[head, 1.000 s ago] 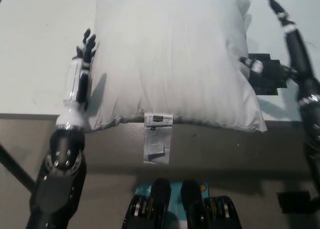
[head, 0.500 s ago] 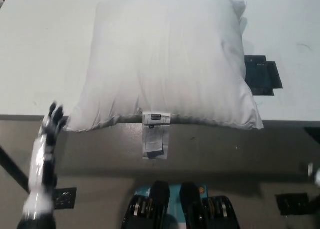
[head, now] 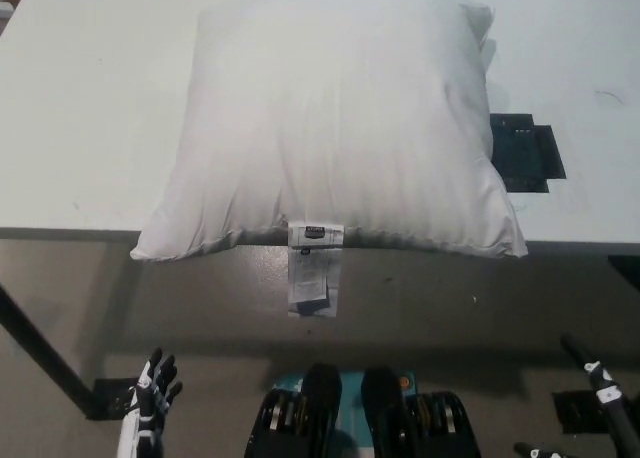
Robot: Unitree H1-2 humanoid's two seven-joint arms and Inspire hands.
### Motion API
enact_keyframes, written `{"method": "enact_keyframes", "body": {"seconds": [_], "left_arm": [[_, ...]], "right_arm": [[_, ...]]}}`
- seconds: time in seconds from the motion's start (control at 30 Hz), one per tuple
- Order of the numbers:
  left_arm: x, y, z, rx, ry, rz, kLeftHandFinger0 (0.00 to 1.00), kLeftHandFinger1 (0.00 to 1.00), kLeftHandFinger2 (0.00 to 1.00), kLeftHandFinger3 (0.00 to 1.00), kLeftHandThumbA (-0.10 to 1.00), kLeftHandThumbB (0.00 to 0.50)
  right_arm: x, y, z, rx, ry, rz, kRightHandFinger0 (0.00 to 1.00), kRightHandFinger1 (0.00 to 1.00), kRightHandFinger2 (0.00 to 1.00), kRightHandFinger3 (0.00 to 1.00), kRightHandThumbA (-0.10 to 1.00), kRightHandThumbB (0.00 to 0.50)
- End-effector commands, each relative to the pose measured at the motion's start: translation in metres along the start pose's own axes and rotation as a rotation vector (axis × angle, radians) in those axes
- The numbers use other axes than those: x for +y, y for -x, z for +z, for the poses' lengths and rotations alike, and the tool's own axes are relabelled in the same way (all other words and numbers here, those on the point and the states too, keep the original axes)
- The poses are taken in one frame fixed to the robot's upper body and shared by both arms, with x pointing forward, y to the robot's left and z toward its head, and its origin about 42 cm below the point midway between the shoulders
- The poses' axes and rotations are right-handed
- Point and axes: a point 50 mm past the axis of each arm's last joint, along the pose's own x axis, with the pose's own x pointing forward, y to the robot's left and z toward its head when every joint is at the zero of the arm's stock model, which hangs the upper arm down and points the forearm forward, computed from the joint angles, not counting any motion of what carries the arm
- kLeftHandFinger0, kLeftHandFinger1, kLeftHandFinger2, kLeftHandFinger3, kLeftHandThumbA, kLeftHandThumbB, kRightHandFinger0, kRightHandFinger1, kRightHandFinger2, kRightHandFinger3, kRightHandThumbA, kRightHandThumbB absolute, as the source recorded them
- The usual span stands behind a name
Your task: The robot uses both hands to lift the pillow and then drops it on the table
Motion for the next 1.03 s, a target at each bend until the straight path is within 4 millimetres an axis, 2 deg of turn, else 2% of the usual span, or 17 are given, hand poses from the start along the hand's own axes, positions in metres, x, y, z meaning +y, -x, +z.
{"method": "enact_keyframes", "body": {"seconds": [0.0,0.17,0.2,0.4,0.6,0.67,0.8,0.83,0.9,0.93,1.0], "left_arm": [[-0.005,-0.017,0.014,-0.096,-0.006,-0.042,1.0,1.0,1.0,1.0,1.0,0.103],[-0.006,-0.024,0.019,-0.117,-0.02,-0.055,1.0,1.0,1.0,1.0,1.0,0.113],[-0.006,-0.024,0.018,-0.117,-0.027,-0.058,1.0,1.0,1.0,1.0,1.0,0.116],[0.001,-0.025,0.021,-0.128,-0.045,-0.067,1.0,1.0,1.0,1.0,1.0,0.131],[0.006,-0.018,0.017,-0.109,-0.075,-0.079,1.0,1.0,1.0,1.0,1.0,0.095],[0.005,-0.016,0.016,-0.106,-0.087,-0.108,1.0,1.0,1.0,1.0,1.0,0.085],[0.005,-0.016,0.018,-0.113,-0.095,-0.109,1.0,1.0,1.0,1.0,1.0,0.096],[0.006,-0.015,0.017,-0.11,-0.091,-0.104,1.0,1.0,1.0,1.0,1.0,0.105],[0.006,-0.015,0.017,-0.11,-0.096,-0.103,1.0,1.0,1.0,1.0,1.0,0.092],[0.008,-0.012,0.017,-0.108,-0.1,-0.105,1.0,1.0,1.0,1.0,1.0,0.088],[0.008,-0.011,0.017,-0.106,-0.102,-0.106,1.0,1.0,1.0,1.0,1.0,0.088]], "right_arm": [[-0.008,-0.013,0.009,-0.095,0.088,0.026,1.0,1.0,1.0,1.0,1.0,0.012],[-0.01,-0.018,0.011,-0.12,0.119,0.03,1.0,1.0,1.0,1.0,1.0,0.0],[-0.011,-0.017,0.012,-0.122,0.128,0.033,1.0,1.0,1.0,1.0,1.0,0.011],[-0.003,-0.022,0.01,-0.126,0.143,0.055,1.0,1.0,1.0,1.0,1.0,0.002],[0.001,-0.024,0.007,-0.131,0.149,0.074,1.0,1.0,1.0,1.0,1.0,0.0],[0.0,-0.023,0.007,-0.127,0.168,0.095,1.0,1.0,1.0,1.0,1.0,0.05],[0.001,-0.024,0.007,-0.122,0.19,0.116,1.0,1.0,1.0,1.0,1.0,0.074],[0.001,-0.023,0.006,-0.121,0.192,0.118,1.0,1.0,1.0,1.0,1.0,0.051],[0.001,-0.022,0.007,-0.115,0.19,0.122,1.0,1.0,1.0,1.0,1.0,0.053],[0.003,-0.021,0.007,-0.114,0.185,0.123,1.0,1.0,1.0,1.0,1.0,0.033],[0.003,-0.02,0.006,-0.117,0.183,0.124,1.0,1.0,1.0,1.0,1.0,0.025]]}}
